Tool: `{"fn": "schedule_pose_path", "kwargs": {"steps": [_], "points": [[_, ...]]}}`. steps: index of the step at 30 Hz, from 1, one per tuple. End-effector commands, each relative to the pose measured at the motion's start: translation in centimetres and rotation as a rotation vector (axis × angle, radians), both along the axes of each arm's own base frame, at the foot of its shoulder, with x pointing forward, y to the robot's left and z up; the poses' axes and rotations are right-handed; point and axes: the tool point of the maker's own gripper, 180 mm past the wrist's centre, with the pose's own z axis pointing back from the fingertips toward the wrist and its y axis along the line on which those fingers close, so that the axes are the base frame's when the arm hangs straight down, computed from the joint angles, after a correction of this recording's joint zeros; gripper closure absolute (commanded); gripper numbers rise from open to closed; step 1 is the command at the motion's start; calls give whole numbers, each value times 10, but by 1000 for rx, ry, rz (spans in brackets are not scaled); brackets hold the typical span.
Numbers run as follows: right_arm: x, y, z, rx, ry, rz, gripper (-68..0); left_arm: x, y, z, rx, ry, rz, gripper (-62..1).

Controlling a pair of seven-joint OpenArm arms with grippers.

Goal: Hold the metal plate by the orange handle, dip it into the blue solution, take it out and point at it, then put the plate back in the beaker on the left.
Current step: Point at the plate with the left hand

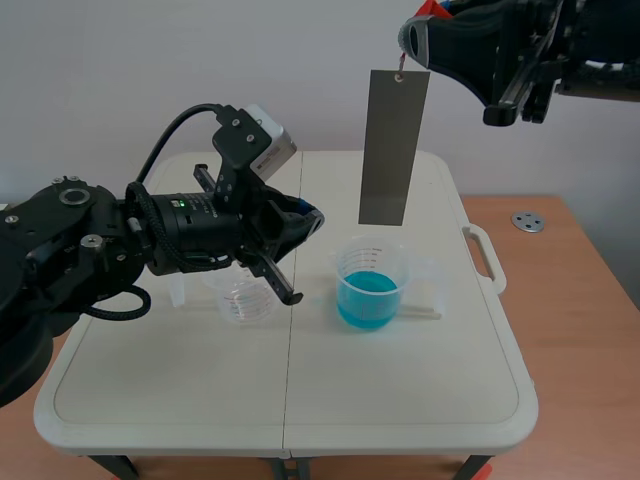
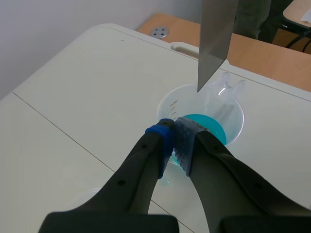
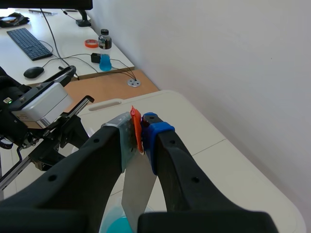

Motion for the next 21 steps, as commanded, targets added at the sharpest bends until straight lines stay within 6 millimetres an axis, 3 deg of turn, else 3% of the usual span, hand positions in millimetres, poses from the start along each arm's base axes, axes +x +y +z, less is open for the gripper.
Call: {"fn": "schedule_pose_path", "kwargs": {"steps": [1, 4, 9, 15, 21], "points": [[3, -4, 17, 22, -45, -5, -15, 4, 0, 14, -19, -38, -1, -27], [3, -4, 18, 22, -45, -5, -15, 10, 11, 15, -28, -53, 51, -27], [3, -4, 17, 22, -45, -5, -15, 12, 48, 17, -15, -104, 148, -27], [3, -4, 17, 21, -45, -5, -15, -6, 104, 17, 14, -118, 242, -27], [3, -4, 17, 19, -46, -6, -15, -40, 154, 6, 82, -48, 297, -27]]}}
